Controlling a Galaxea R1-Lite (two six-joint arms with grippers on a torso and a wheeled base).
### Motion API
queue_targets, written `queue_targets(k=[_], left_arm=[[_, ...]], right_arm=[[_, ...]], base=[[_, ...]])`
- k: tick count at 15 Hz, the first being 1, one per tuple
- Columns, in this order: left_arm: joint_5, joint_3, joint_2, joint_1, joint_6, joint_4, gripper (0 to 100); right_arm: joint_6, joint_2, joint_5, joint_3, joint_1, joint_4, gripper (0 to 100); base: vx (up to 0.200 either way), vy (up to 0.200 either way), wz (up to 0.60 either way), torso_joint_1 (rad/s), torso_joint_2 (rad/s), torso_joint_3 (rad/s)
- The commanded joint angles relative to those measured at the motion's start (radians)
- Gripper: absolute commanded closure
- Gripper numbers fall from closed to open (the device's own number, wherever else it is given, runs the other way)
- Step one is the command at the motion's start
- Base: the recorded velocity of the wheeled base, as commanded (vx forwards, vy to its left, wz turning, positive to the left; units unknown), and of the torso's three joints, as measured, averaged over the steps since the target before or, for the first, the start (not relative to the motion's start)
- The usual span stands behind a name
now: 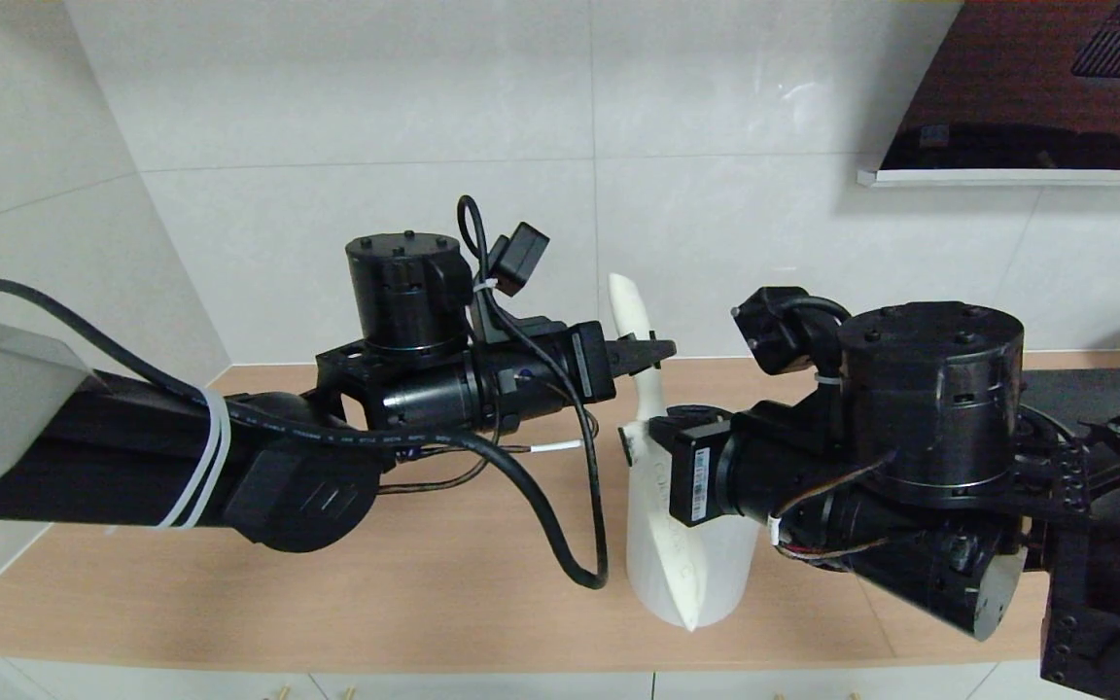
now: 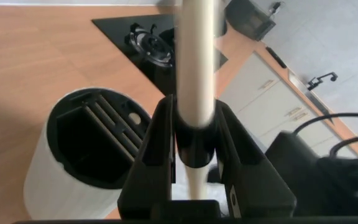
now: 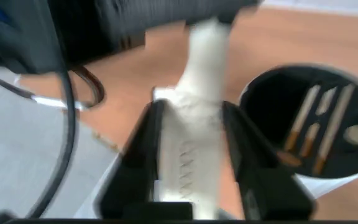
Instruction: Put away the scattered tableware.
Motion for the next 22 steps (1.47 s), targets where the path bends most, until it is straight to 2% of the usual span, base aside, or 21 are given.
queue_targets(k=[1,5,6,7,11,14,17,19,21,22], left_arm=[[-0.001,0.0,-0.005,0.0,-0.001,-0.001,100],[-0.001,0.0,-0.006,0.0,-0.002,-0.004,100],[0.001,-0.002,-0.009,0.0,-0.011,-0.004,100],[0.001,-0.002,-0.019,0.001,-0.017,-0.004,100],[0.032,0.0,-0.086,0.006,-0.02,-0.004,100],[0.052,0.0,-0.131,0.041,-0.017,-0.009,100],[0.095,0.0,-0.098,0.044,-0.014,-0.139,100],[0.095,0.001,-0.078,0.044,-0.013,-0.199,100],[0.095,0.007,-0.052,0.044,0.012,-0.245,100],[0.096,0.007,-0.034,0.044,0.058,-0.266,100]], right_arm=[[-0.001,-0.001,-0.001,-0.002,-0.006,0.0,100],[-0.002,-0.001,-0.017,0.001,-0.006,-0.048,100],[-0.004,-0.001,-0.021,0.001,-0.006,-0.048,100],[-0.002,-0.001,-0.021,0.004,-0.006,-0.051,0],[-0.01,-0.077,-0.027,0.019,-0.008,-0.059,0],[-0.123,-0.195,-0.02,0.084,-0.129,-0.017,0],[-0.226,-0.24,-0.004,0.095,-0.259,0.073,0],[-0.252,-0.24,-0.004,0.093,-0.302,0.122,0],[-0.274,-0.221,-0.006,0.095,-0.327,0.136,0],[-0.275,-0.215,-0.006,0.095,-0.328,0.136,0]], base=[[0.0,0.0,0.0,0.0,0.0,0.0],[0.0,0.0,0.0,0.0,0.0,0.0],[0.0,0.0,0.0,0.0,0.0,0.0],[0.0,0.0,0.0,0.0,0.0,0.0],[0.0,0.0,0.0,0.0,0.0,0.0],[0.0,0.0,0.0,0.0,0.0,0.0],[0.0,0.0,0.0,0.0,0.0,0.0],[0.0,0.0,0.0,0.0,0.0,0.0],[0.0,0.0,0.0,0.0,0.0,0.0],[0.0,0.0,0.0,0.0,0.0,0.0]])
